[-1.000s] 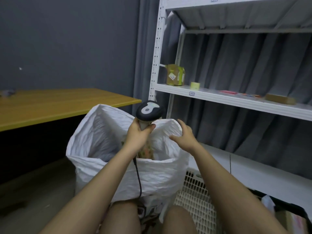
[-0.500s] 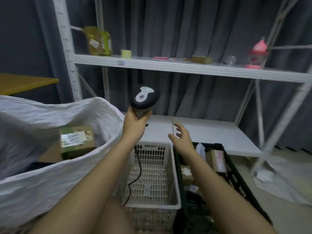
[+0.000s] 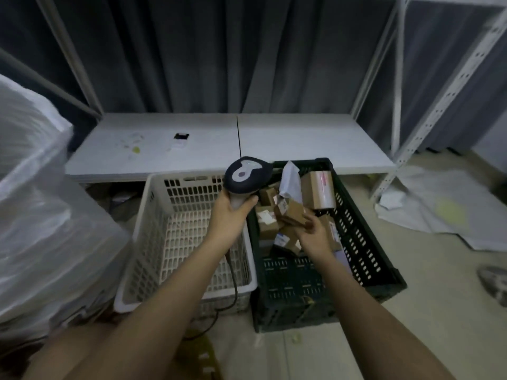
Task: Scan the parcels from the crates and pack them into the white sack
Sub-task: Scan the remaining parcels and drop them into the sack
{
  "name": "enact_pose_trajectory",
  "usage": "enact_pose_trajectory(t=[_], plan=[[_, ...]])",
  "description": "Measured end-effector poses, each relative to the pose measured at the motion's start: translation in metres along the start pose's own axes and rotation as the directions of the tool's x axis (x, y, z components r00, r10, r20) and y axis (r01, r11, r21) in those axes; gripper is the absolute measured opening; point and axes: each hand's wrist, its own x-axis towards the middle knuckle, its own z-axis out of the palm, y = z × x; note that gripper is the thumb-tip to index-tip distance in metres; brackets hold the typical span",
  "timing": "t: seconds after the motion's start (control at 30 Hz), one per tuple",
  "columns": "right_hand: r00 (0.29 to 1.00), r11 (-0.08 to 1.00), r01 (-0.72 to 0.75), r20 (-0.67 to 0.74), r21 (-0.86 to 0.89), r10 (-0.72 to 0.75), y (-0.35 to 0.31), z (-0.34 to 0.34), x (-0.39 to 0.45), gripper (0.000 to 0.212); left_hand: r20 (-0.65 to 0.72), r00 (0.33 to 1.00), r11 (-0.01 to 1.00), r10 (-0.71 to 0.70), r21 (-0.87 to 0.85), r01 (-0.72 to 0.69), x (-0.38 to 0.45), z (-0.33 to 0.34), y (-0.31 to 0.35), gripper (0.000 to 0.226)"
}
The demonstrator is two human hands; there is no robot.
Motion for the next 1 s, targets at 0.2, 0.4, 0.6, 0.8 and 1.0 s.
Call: enact_pose_trajectory(t=[0.2, 0.4, 0.6, 0.8, 1.0], plan=[[0.993, 0.972, -0.083, 0.061, -0.220, 0.099, 0.054, 0.031, 0.057, 0.037, -0.041, 0.994, 0.995, -0.101, 0.014, 0.101, 0.040, 0.004, -0.059, 0.044], [0.988, 0.910, -0.091, 0.079, -0.405, 0.134, 0.080, 0.080, 0.115, 0.046, -0.038, 0.981, 0.982, -0.189, -0.021, 0.188, 0.068, 0.000, -0.100, 0.041], [0.958, 0.769, -0.207, 0.033, -0.604, 0.284, 0.106, 0.115, 0.152, 0.066, -0.007, 0.948, 0.947, -0.319, -0.039, 0.318, 0.069, -0.013, -0.135, 0.044], [0.969, 0.801, -0.228, -0.050, -0.554, 0.242, 0.123, 0.114, 0.148, 0.066, -0.012, 0.930, 0.929, -0.368, -0.045, 0.368, 0.064, -0.024, -0.151, 0.038], [0.985, 0.901, -0.154, -0.130, -0.405, 0.110, 0.110, 0.065, 0.104, 0.063, -0.055, 0.927, 0.928, -0.370, -0.069, 0.367, 0.050, -0.029, -0.138, 0.037]])
